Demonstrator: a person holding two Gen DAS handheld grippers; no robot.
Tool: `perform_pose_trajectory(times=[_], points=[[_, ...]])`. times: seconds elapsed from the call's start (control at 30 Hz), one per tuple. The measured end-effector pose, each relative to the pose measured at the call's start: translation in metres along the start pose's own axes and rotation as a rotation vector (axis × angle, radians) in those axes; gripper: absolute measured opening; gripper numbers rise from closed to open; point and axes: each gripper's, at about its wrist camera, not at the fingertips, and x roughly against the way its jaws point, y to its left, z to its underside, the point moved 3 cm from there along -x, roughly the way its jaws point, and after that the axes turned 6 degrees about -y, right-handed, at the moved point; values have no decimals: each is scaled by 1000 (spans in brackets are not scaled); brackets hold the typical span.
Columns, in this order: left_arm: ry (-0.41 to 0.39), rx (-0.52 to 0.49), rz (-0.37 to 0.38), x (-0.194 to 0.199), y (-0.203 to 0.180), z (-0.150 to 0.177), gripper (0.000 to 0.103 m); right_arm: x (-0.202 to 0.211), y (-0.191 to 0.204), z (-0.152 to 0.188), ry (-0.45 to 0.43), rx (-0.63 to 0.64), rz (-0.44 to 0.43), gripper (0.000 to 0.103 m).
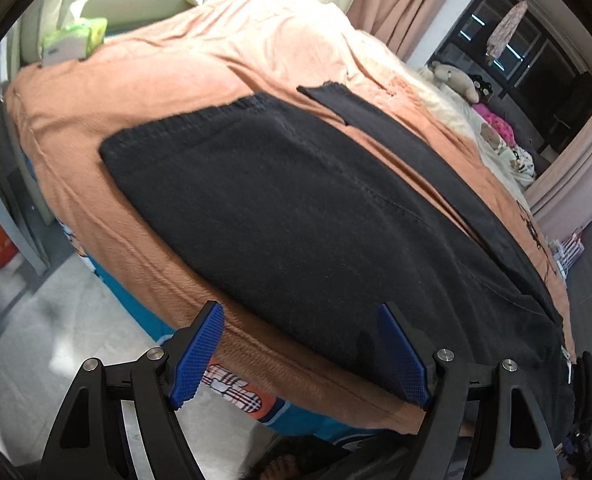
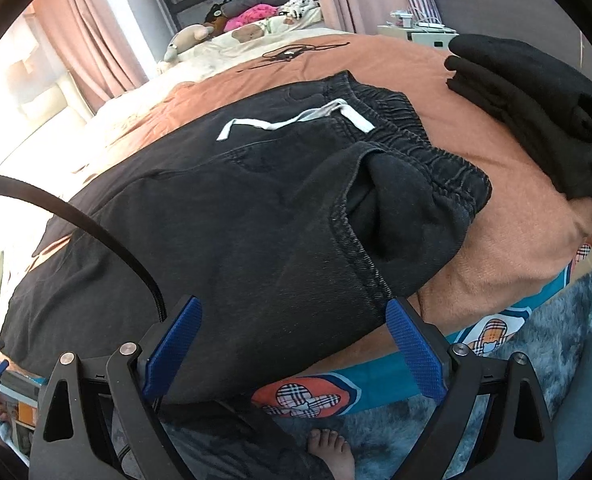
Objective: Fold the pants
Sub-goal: 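Lower both tools toward the leg cuffs of the black pants, then close the left tool on one leg cuff while the right tool grasps the other cuff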
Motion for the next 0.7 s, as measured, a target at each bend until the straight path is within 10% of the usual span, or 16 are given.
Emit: perform_pose_trajectory(times=[0.47, 0.7], points=[[-90, 21, -61, -17, 13, -32, 64, 0, -46, 6, -47, -151, 33, 94], [-103, 28, -126, -26, 19, -47, 18, -18, -74, -2, -76, -259, -17, 72]])
